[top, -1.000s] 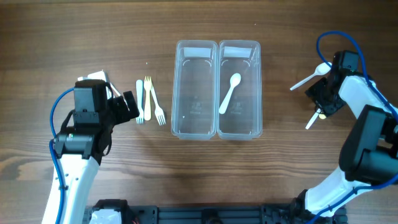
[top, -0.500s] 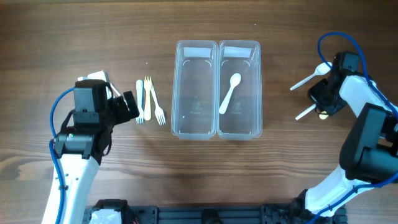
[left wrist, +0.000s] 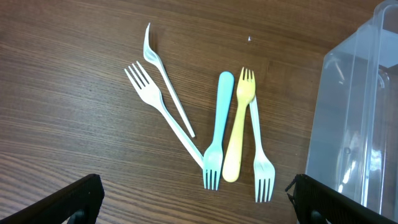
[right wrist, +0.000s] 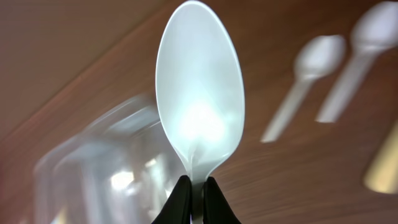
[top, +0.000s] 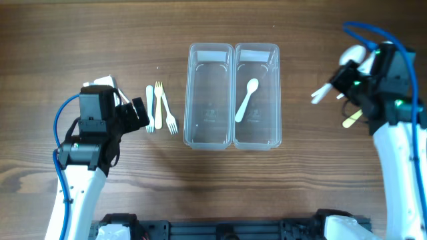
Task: Pack container
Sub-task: 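Place the second white spoon into the right container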
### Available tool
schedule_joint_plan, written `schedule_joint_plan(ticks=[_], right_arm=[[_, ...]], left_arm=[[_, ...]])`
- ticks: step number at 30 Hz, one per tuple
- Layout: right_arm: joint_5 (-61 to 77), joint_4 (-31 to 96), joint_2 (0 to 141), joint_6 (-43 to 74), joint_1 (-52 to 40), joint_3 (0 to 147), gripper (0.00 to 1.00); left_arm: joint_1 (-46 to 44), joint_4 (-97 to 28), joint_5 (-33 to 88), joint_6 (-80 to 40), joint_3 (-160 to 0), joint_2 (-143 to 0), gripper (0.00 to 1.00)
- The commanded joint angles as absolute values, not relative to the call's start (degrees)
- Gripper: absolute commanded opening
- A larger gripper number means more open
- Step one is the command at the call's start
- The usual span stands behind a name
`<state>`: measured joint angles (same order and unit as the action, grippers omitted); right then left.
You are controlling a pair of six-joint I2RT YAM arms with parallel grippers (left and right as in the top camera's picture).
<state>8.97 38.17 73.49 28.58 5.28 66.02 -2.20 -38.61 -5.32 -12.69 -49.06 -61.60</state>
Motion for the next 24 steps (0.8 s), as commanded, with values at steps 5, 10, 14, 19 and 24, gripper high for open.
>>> schedule_joint_plan(ticks=[5, 10, 14, 19, 24], right_arm=[[5.08, 37.39, 82.46, 27.11, -15.14, 66.02, 0.04], [4.34, 33.23, 98.13, 26.26, -16.86, 66.04, 0.04], [9.06, 29.43, 101.78, 20.99, -16.86, 66.08, 0.15], [9.61, 30.44, 93.19, 21.54, -16.58, 69.56, 0.55], [-6.81, 33.78, 81.03, 31.42, -7.77, 69.87, 0.54]], left_arm=[[-2.46, -38.46, -6.09, -11.77, -50.33, -61.67, 1.0], [-2.46, -38.46, -6.09, -11.77, -50.33, -61.67, 1.0], [-2.46, -38.46, -6.11, -11.77, -50.33, -61.67, 1.0], [-2.46, -38.46, -6.09, -11.77, -50.33, -61.67, 1.0], [-2.46, -38.46, -6.09, -11.77, -50.33, -61.67, 1.0]])
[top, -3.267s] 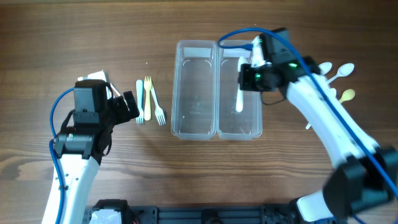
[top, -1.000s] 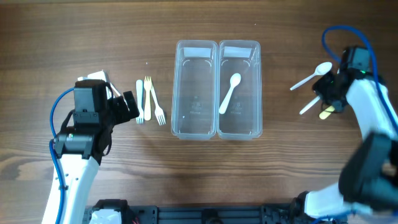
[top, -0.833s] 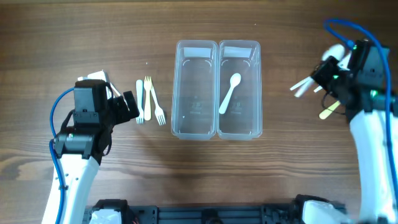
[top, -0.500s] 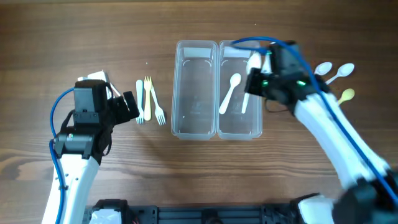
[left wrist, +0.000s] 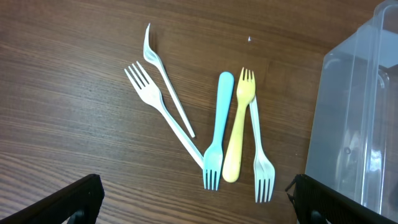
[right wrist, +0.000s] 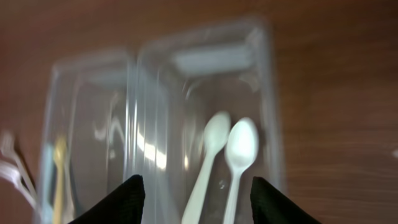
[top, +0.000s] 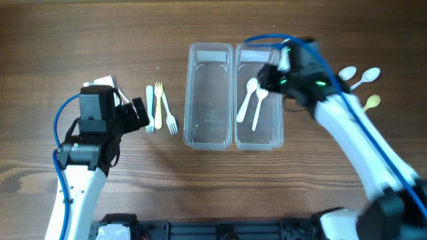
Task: Pack container
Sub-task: 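Place the second white spoon into the right container, then grasp the yellow spoon with the right gripper and lift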
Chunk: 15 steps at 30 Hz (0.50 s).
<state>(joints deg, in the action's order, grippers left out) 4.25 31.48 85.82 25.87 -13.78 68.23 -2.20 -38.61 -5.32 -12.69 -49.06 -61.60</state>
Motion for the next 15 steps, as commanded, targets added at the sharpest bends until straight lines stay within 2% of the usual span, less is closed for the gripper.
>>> schedule_joint_plan(ticks=[1, 4, 8, 11, 15], right_arm=[[-8.93, 35.83, 80.86, 32.91, -4.69, 69.87, 0.54], [-9.21, 42.15, 84.27, 36.77, 8.21, 68.36, 0.56], [-6.98, 44.23, 93.93, 39.11, 21.89, 67.09, 0.56], [-2.39, 44.18, 99.96, 38.92, 27.97, 67.09, 0.54], [-1.61, 41.63, 103.74, 35.92, 29.43, 67.09, 0.54]], left_arm=[[-2.46, -38.46, -6.09, -11.77, -50.33, -61.67, 1.0], [-2.46, -38.46, -6.09, -11.77, -50.33, -61.67, 1.0], [-2.46, -38.46, -6.09, -11.77, -50.33, -61.67, 1.0], [-2.46, -38.46, -6.09, -11.77, -50.33, -61.67, 1.0], [-2.46, -38.46, -6.09, -11.77, -50.33, -61.67, 1.0]])
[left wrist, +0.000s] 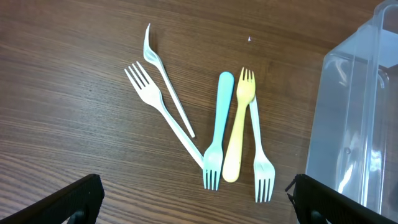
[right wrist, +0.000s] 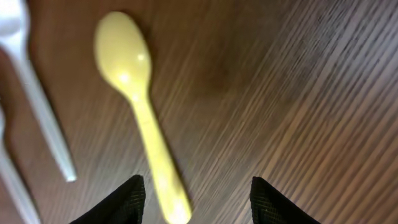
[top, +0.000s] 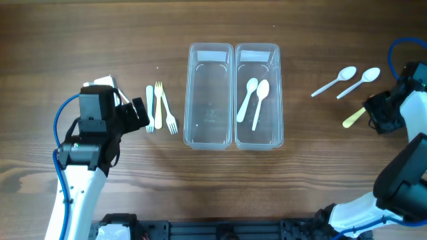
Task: Pack container
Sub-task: 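Grasp the yellow spoon with the right gripper and lift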
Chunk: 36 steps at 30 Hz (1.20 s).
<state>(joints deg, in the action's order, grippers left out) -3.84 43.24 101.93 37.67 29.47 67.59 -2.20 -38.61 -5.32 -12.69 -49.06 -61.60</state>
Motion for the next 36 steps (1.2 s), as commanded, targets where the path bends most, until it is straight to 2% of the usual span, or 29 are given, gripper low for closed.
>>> schedule_joint_plan(ticks=[1, 7, 17, 23, 34, 36], right_arm=[[-1.43, 41.12, 104.2, 36.01, 29.43, 67.09, 0.54], [2.46, 35.81, 107.02, 37.01, 29.43, 67.09, 0.48], [2.83, 36.05, 113.08, 38.96, 27.9, 67.09, 0.45], [2.37, 38.3, 114.87, 37.65, 27.55, 67.09, 0.27], [-4.32, 45.06, 114.87, 35.33, 27.55, 67.09, 0.26], [-4.32, 45.04, 114.87, 35.33, 27.55, 67.09, 0.15]], left_arm=[[-2.46, -38.46, -6.09, -11.77, -50.33, -61.67, 1.0], [-2.46, -38.46, -6.09, -11.77, -50.33, -61.67, 1.0], [-2.46, -38.46, -6.09, -11.77, -50.33, -61.67, 1.0], [-2.46, -38.46, -6.09, -11.77, -50.33, -61.67, 1.0], [-2.46, -38.46, -6.09, -11.77, -50.33, -61.67, 1.0], [-2.46, -38.46, -6.09, -11.77, -50.33, -61.67, 1.0]])
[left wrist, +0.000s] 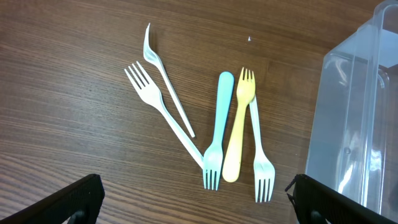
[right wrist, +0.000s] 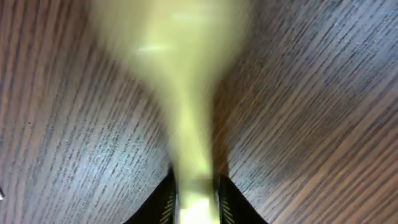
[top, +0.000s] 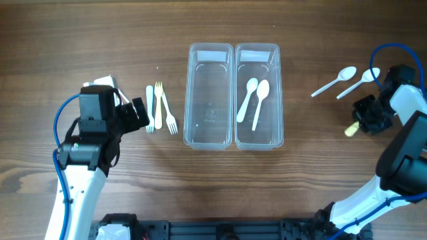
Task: Pack container
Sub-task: 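Grasp the yellow spoon with the right gripper and lift, then drop the yellow spoon into the right container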
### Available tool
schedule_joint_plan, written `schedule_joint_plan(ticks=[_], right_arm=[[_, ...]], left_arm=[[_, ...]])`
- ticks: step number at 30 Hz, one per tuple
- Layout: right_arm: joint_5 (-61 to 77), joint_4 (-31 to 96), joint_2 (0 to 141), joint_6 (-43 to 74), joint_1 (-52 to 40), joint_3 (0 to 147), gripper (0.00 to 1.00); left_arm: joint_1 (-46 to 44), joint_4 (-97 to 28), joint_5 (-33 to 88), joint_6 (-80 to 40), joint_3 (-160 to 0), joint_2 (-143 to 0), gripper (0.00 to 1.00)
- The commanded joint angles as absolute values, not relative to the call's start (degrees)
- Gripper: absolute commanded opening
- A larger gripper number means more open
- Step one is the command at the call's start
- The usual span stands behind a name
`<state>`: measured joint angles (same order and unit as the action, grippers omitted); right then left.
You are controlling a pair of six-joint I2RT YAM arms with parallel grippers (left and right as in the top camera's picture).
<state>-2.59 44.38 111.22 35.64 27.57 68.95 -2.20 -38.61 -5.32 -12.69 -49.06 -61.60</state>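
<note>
Two clear plastic containers stand side by side at the table's middle: the left one (top: 210, 97) holds nothing, the right one (top: 273, 100) holds two white spoons (top: 252, 99). My right gripper (top: 365, 119) at the far right is shut on the handle of a yellow spoon (right wrist: 186, 93), whose end (top: 349, 131) shows beside it. Two more white spoons (top: 347, 80) lie just beyond it. Several forks, white, blue (left wrist: 215, 140) and yellow (left wrist: 238, 134), lie in front of my left gripper (left wrist: 193, 198), which is open above the table.
The left container's wall (left wrist: 348, 118) stands just right of the forks. The table's right edge is close behind the right arm. Bare wood lies in front of both containers.
My right gripper was open over the yellow spoon on the table. Now it is shut on the spoon's handle. The left arm and the forks are as before.
My right gripper held a white spoon at the far right while one spoon lay in the right container. Then it was open over that container, with two spoons inside. After that it stood open above the yellow spoon, and now grips it.
</note>
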Motion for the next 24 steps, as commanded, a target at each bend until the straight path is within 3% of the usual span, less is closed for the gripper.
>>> schedule_joint_plan(ticks=[1, 6, 15, 24], right_arm=[[-4.29, 44.82, 114.87, 35.22, 27.55, 67.09, 0.13], [-0.3, 43.57, 112.29, 32.67, 27.55, 67.16, 0.09], [2.59, 42.89, 97.73, 31.4, 24.1, 67.18, 0.1], [10.83, 42.15, 80.82, 31.53, 3.7, 67.18, 0.1]], left_arm=[[-2.46, -38.46, -6.09, -11.77, -50.33, -61.67, 1.0], [-2.46, -38.46, -6.09, -11.77, -50.33, -61.67, 1.0], [-2.46, -38.46, -6.09, -11.77, -50.33, -61.67, 1.0], [-2.46, -38.46, -6.09, -11.77, -50.33, -61.67, 1.0]])
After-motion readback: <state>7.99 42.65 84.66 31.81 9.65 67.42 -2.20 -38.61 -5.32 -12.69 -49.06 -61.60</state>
